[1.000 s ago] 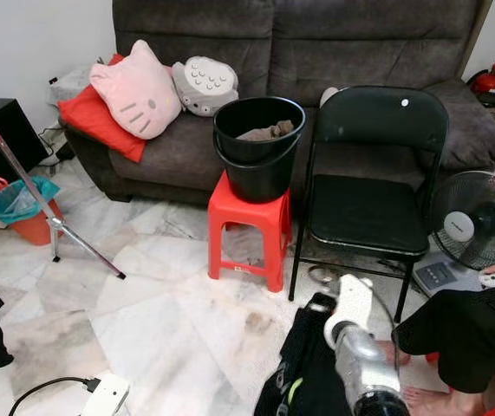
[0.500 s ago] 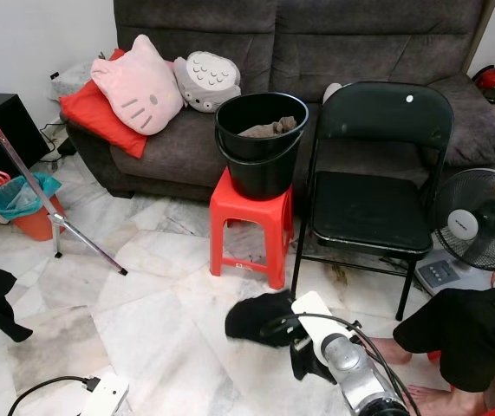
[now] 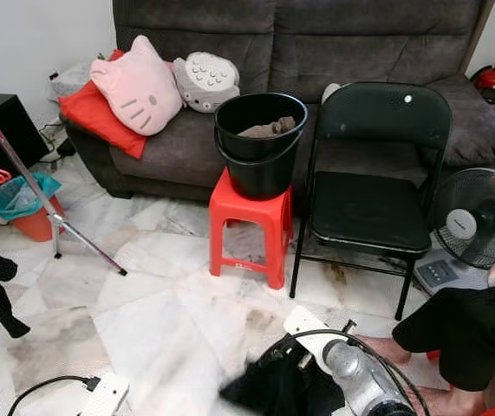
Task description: Hang hanger
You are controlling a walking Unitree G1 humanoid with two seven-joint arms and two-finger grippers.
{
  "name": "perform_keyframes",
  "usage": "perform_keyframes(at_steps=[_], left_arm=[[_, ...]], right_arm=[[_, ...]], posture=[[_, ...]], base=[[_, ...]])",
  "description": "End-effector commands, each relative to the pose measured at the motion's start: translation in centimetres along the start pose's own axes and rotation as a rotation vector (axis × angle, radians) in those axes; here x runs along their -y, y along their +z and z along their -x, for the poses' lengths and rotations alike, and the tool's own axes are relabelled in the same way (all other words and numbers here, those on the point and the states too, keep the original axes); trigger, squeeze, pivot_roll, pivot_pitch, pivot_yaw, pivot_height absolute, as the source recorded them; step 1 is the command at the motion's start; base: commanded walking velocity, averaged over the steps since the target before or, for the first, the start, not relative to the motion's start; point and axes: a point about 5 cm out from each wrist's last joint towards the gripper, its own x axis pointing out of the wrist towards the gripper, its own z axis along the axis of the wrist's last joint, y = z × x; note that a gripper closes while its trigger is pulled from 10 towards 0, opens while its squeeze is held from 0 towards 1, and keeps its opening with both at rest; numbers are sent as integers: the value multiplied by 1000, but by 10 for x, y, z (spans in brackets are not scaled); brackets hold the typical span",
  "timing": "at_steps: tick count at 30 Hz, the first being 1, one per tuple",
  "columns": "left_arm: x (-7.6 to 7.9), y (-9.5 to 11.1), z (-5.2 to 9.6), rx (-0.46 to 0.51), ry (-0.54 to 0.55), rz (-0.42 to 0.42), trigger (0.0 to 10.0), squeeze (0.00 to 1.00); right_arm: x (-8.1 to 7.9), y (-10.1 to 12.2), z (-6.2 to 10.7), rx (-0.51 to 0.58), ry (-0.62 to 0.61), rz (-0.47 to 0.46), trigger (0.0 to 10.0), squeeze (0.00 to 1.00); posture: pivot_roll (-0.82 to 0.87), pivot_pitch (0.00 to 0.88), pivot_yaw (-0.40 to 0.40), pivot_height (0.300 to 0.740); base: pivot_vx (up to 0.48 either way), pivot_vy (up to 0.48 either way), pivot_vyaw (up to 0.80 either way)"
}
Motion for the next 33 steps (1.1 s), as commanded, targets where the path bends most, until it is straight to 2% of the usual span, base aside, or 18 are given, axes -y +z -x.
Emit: perform_keyframes(at_steps=[1,2,6,7,8,9,12,13,15,18,28,32,33], left_arm=[[-4,-1,1,-6,14,3,10000,0],[-4,-1,1,-6,14,5,10000,0],[-4,-1,1,-5,16,8,10000,0],[-4,-1,1,-5,17,9,10000,0],[-4,-1,1,-4,18,11,10000,0],[-4,-1,1,-4,19,13,10000,0],[-4,-2,1,-4,22,17,10000,0],[-4,-2,1,-4,22,18,10000,0],[-4,-2,1,-4,23,18,10000,0],[-4,-3,1,-5,23,18,10000,0],[-4,-5,2,-7,21,20,10000,0],[-4,-6,2,-6,27,34,10000,0],[-4,-7,2,-4,36,61,10000,0]], right_arm=[[18,19,0,106,-128,-236,10000,0],[23,21,0,122,-166,-329,10000,0],[33,23,0,162,-248,-581,10000,0],[36,22,0,174,-275,-675,10000,0],[39,19,0,195,-319,-860,10000,0],[39,17,0,200,-336,-971,10000,0],[34,11,0,204,-369,-1195,10000,0],[32,11,0,202,-369,-1227,10000,0],[28,11,-1,188,-352,-1241,10000,0],[21,12,-4,174,-331,-1200,10000,0],[24,16,-4,208,-333,-1175,10000,0],[22,13,-4,192,-342,-1116,10000,0],[18,8,-5,162,-329,-1049,10000,0]], posture=[[-38,0,62,740],[-38,0,62,740],[-38,0,61,740],[-38,0,61,740],[-34,0,57,740],[-34,0,57,740],[-29,0,56,740],[-29,0,56,740],[-28,0,56,740],[-32,0,59,740],[-37,0,64,740],[-37,0,64,740],[-36,0,63,740]], base=[[0,0,0],[0,0,0],[0,0,0],[0,0,0],[0,0,0],[0,0,0],[0,0,0],[0,0,0],[0,0,0],[0,0,0],[0,0,0],[0,0,0],[0,0,0]])
